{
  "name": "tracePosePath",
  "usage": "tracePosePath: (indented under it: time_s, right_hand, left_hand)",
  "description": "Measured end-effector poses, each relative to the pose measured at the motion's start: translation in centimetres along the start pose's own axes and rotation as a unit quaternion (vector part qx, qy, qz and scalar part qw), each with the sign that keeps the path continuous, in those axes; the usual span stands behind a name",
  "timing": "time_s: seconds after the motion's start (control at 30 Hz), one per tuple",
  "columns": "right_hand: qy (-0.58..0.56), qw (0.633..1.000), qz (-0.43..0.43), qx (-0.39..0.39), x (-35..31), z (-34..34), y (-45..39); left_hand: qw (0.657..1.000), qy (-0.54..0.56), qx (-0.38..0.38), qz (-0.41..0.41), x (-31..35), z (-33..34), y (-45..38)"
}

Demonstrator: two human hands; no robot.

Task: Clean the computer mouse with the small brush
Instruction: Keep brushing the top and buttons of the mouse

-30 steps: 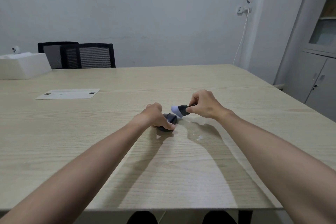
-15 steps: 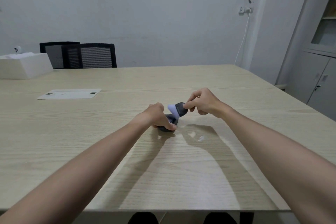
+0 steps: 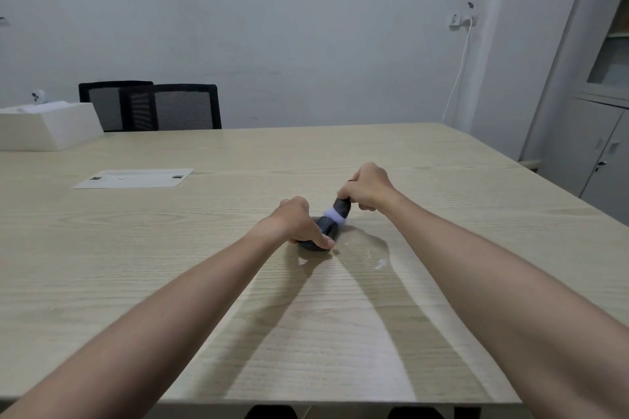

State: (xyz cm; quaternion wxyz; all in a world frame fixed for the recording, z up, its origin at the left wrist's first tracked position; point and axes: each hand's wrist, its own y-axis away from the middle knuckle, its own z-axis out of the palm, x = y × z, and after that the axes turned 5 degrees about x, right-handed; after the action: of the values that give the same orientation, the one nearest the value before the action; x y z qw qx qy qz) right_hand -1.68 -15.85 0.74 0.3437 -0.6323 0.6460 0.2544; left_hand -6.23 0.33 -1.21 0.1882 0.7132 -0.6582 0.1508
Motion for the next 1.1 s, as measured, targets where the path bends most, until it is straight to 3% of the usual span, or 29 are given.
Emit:
tracePosePath:
  time_s: [0.1,0.23,0.3,0.43,0.6,0.67,0.87,1.0,1.1]
  right_hand:
    - [-0.019,0.999,-0.004,0.033,-0.6,0.0,-0.1]
    - [-0.119,0.991,0.041,-0.049,-1.6,0.7,-0.1]
    - [-0.082,0.995,0.031,-0.055,-1.6,1.1,-0.3]
    - [0.026,1.000,-0.011,0.014,-1.7,0.9,-0.5]
    - [-0.063,0.997,0.012,-0.037,-3.2,1.7,-0.6]
    - [-0.042,0.997,0.012,-0.064,-3.2,2.3,-0.7]
    - [0.056,0.998,-0.006,0.008,-2.8,2.0,-1.3]
    - [-0.016,1.000,0.002,-0.020,-3.1,1.4,-1.3]
    - [-0.004,0.999,0.011,-0.045,-2.0,1.3,-1.1]
  left_hand:
    - [1.000,0.006,-0.002,-0.005,0.0,0.0,-0.1]
    - [0.999,0.036,-0.008,0.012,0.2,-0.1,0.2]
    - [1.000,0.030,-0.002,0.003,0.1,-0.1,0.2]
    - [1.000,0.014,0.021,-0.011,0.1,0.0,0.1]
    - [1.000,0.026,0.016,0.002,0.1,-0.2,0.5]
    - [1.000,0.023,0.017,-0.002,0.1,-0.2,0.5]
    - [1.000,0.010,0.019,-0.015,0.0,-0.1,0.2]
    - [1.000,0.012,0.010,-0.014,0.0,-0.2,0.1]
    - [1.000,0.008,0.014,-0.013,0.1,-0.3,0.2]
